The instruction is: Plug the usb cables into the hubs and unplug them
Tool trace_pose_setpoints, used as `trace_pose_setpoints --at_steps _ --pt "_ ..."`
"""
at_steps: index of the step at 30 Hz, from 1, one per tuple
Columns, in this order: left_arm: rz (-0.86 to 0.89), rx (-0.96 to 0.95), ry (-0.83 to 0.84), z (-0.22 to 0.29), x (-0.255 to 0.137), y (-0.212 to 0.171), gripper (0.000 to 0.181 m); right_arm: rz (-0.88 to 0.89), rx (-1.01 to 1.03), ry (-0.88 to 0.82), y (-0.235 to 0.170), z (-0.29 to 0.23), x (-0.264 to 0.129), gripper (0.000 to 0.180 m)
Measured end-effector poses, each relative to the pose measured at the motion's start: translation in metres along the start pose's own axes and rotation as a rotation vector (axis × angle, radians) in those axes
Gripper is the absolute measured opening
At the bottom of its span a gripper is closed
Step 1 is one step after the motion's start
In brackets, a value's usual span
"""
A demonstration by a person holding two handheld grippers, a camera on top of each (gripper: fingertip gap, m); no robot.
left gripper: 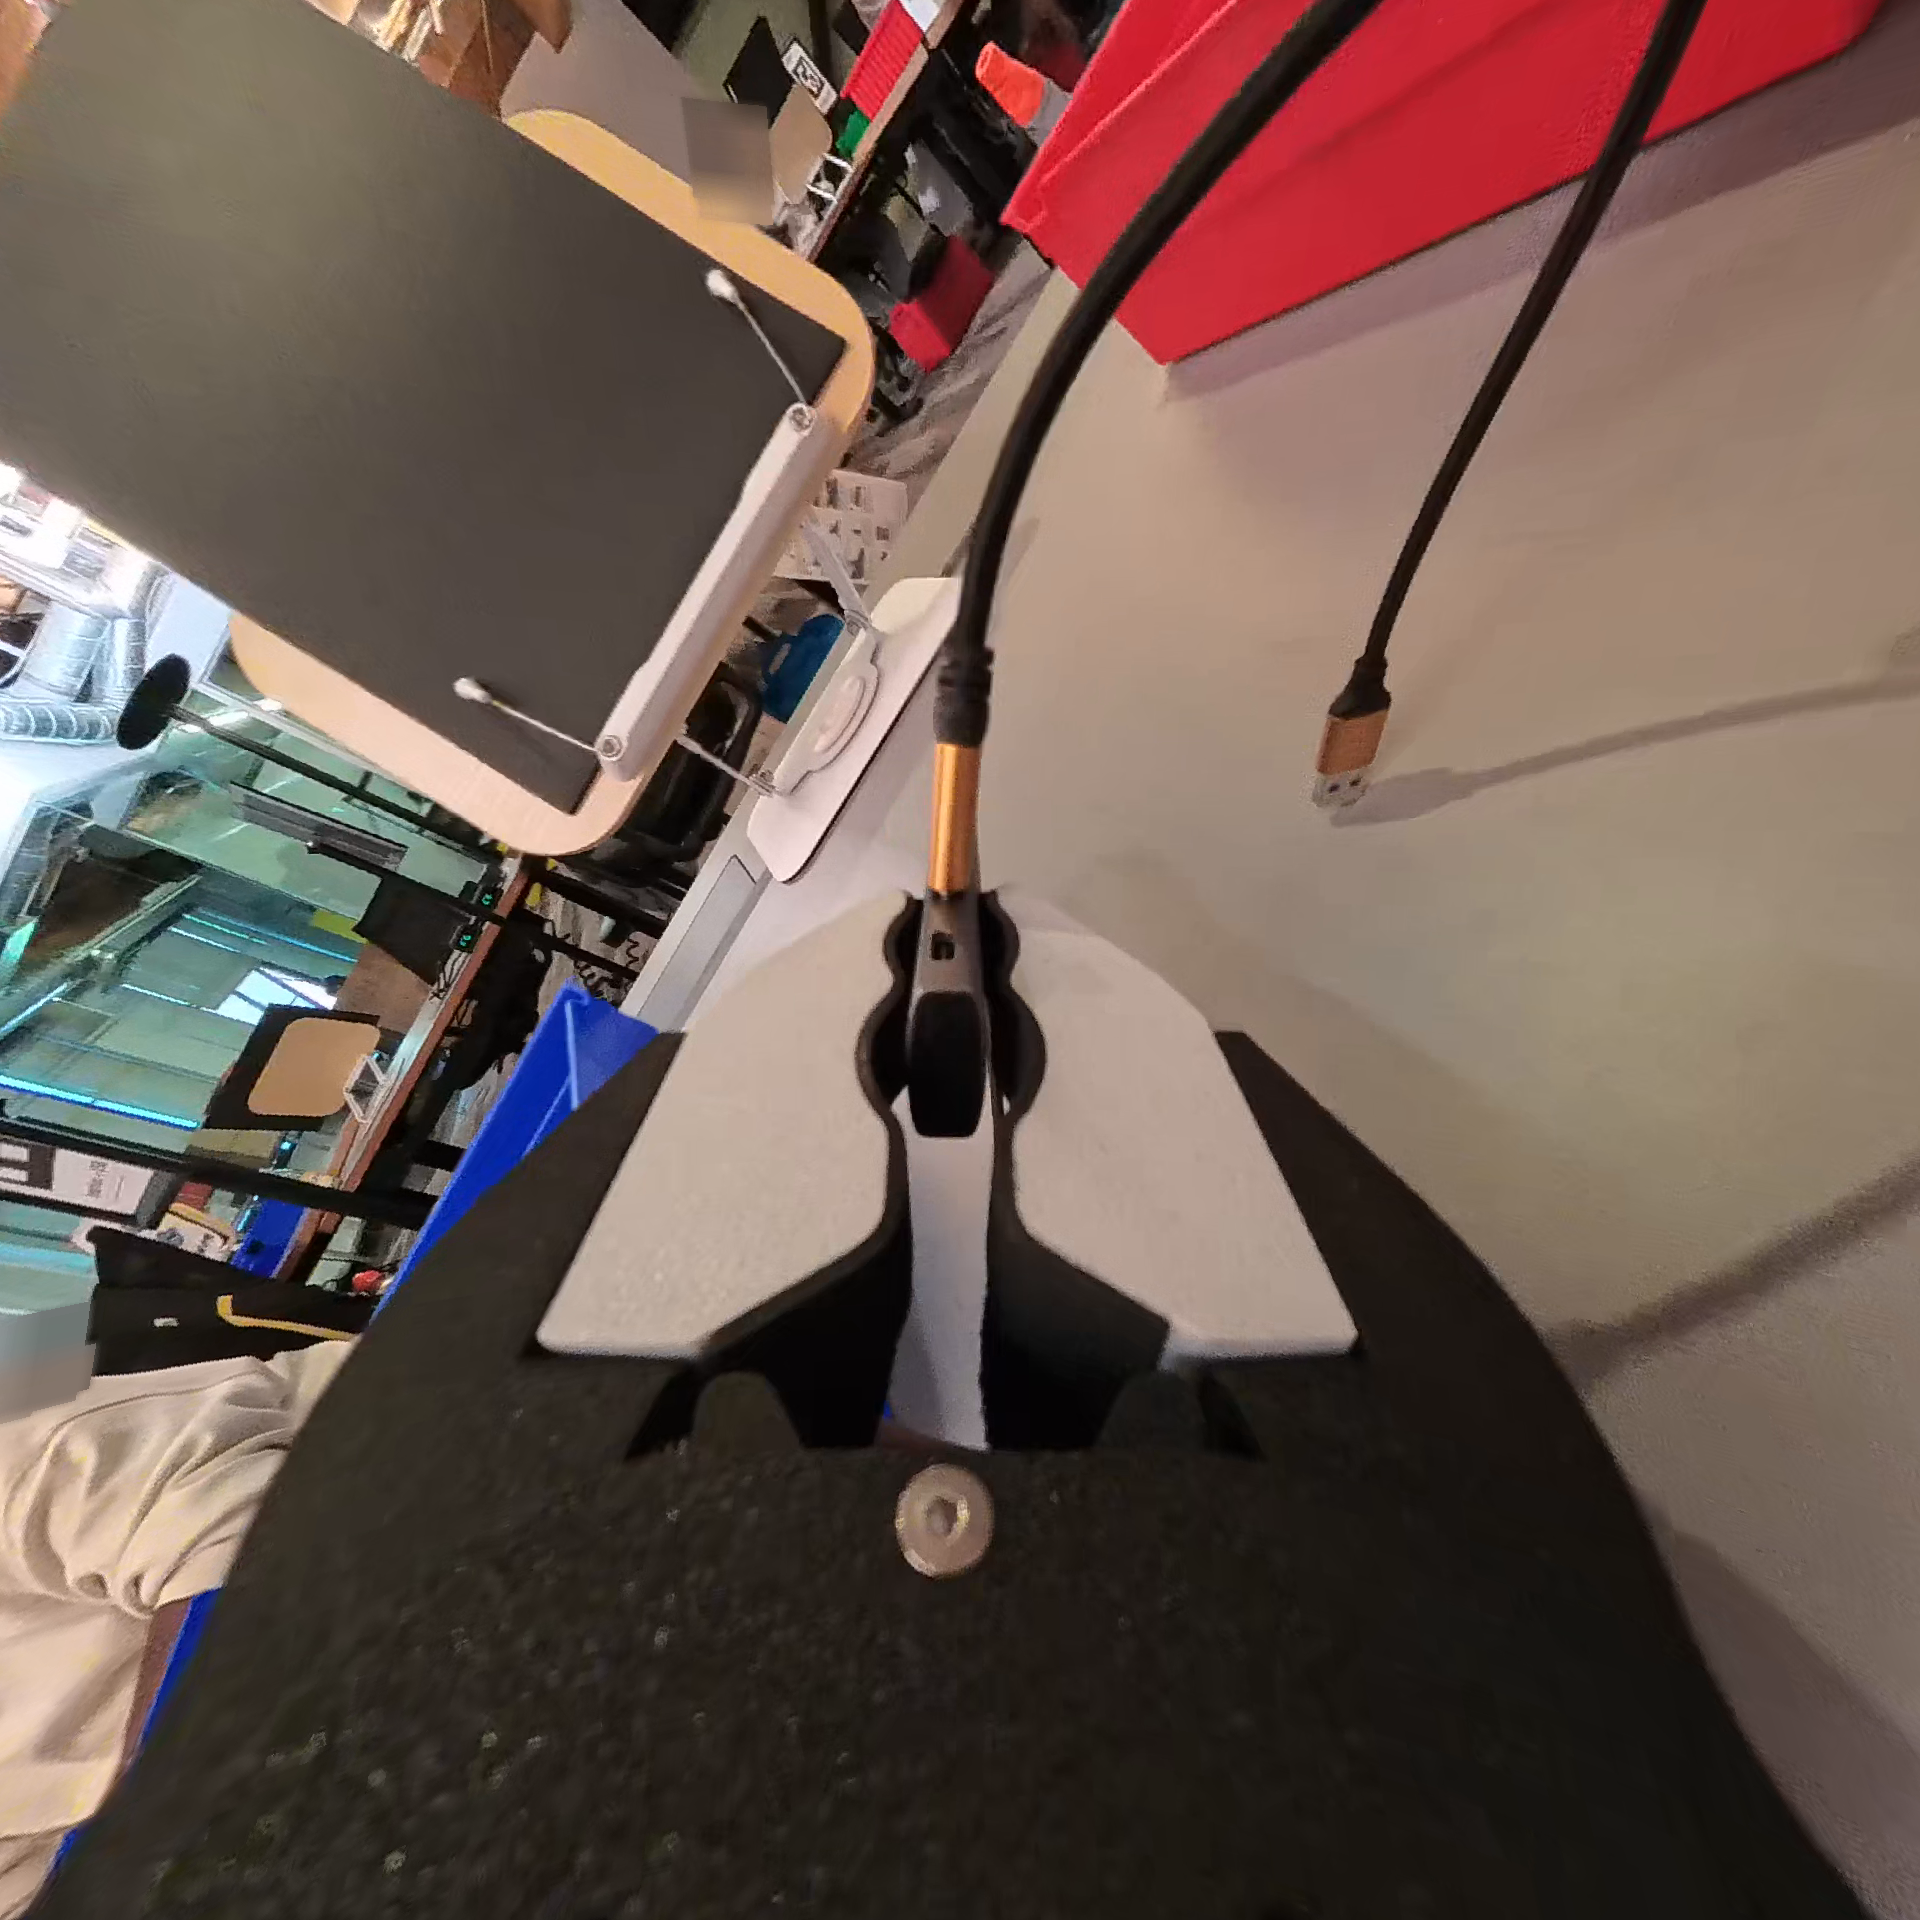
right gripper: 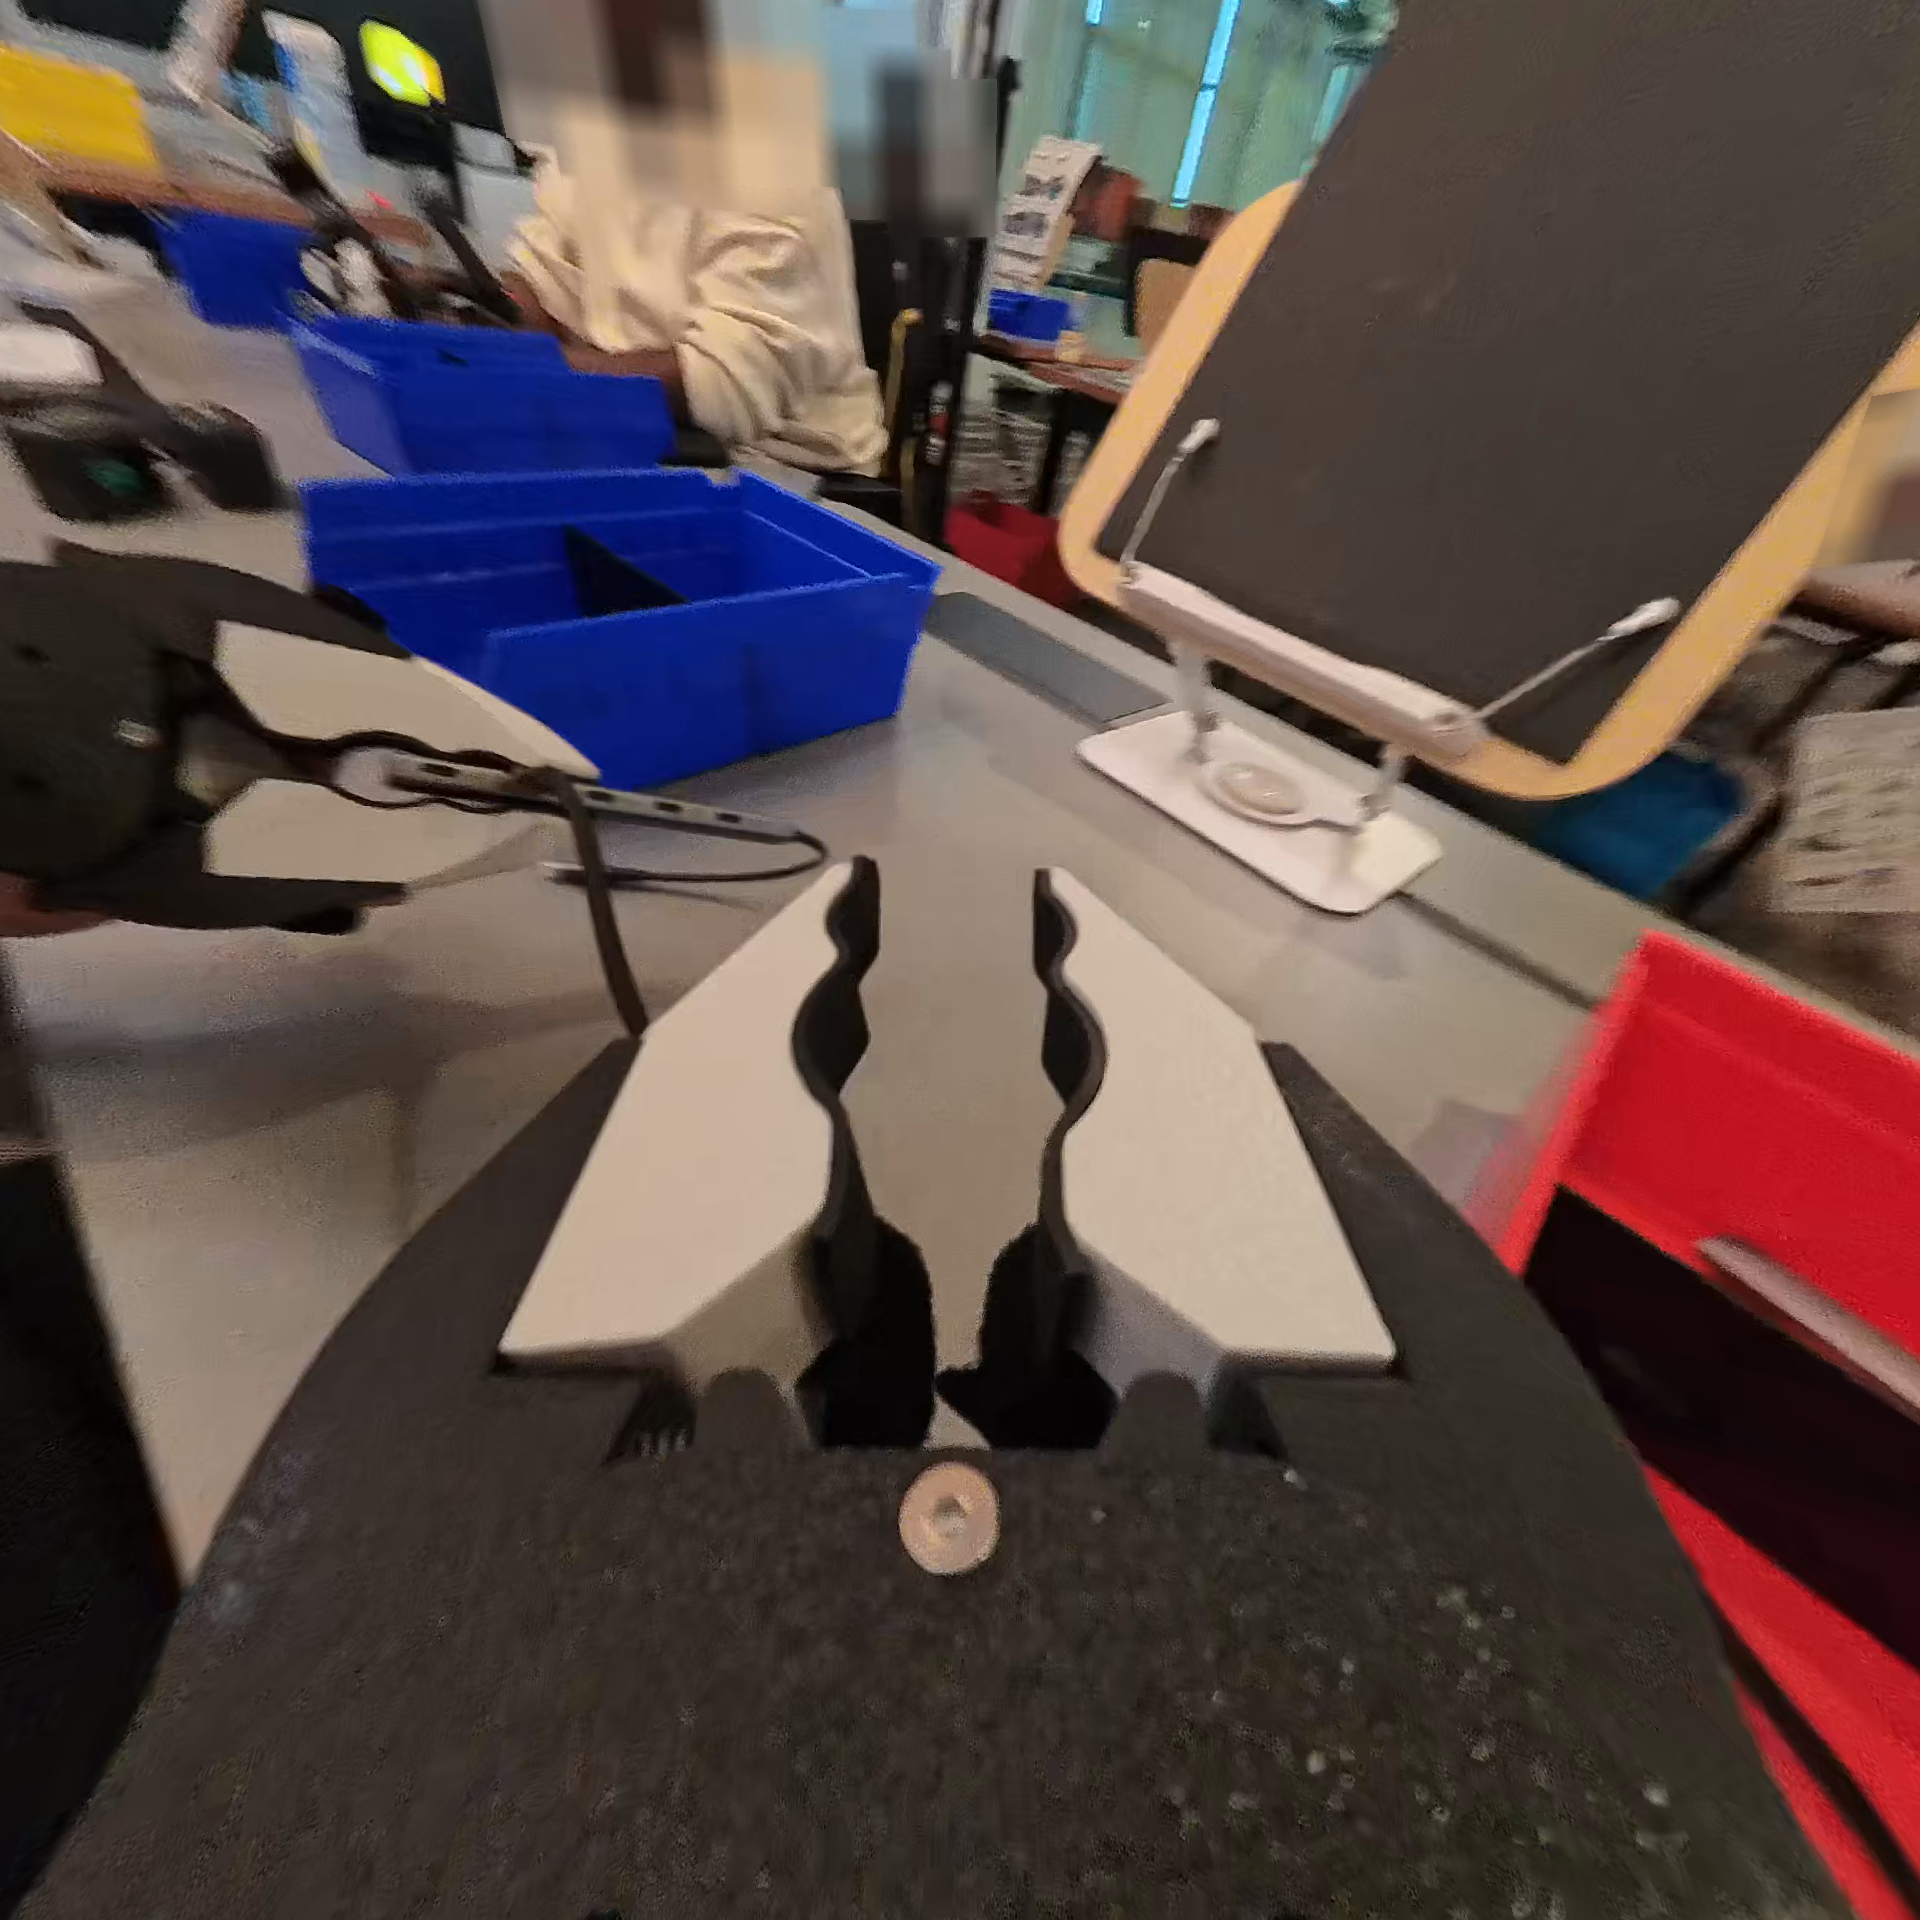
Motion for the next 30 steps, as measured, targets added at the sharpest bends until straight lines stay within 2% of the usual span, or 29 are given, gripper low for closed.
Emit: trace_pose_setpoints --at_steps 7,17,21,28,30 --pt "0.012 0.058 -0.013 0.01 0.0 0.003 0.01 -0.065 -0.372 -0.318 0.001 0.005 -0.006 0.024" --pt "0.013 0.078 -0.03 0.016 0.0 0.005 0.01 0.023 -0.765 -0.496 0.019 -0.015 -0.014 0.022" --pt "0.016 0.08 -0.025 0.015 -0.001 0.006 0.01 0.047 -0.88 -0.525 0.022 -0.024 -0.015 0.019" --pt "0.053 0.091 -0.018 0.015 -0.005 0.011 0.01 0.053 -0.86 -0.491 0.019 -0.026 -0.013 0.019" --pt "0.088 0.053 -0.054 0.016 -0.007 0.015 0.01 0.058 -0.845 -0.415 0.015 -0.03 -0.01 0.019"
Point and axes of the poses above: each gripper's, where its closed fingertips meet, x out along the fingers, y out of its top, z = x × y across the jaws, the point moved 5 cm from there along -x, back along the fingers, and after that the axes turned 1 degree about z, right-handed, at the moved point
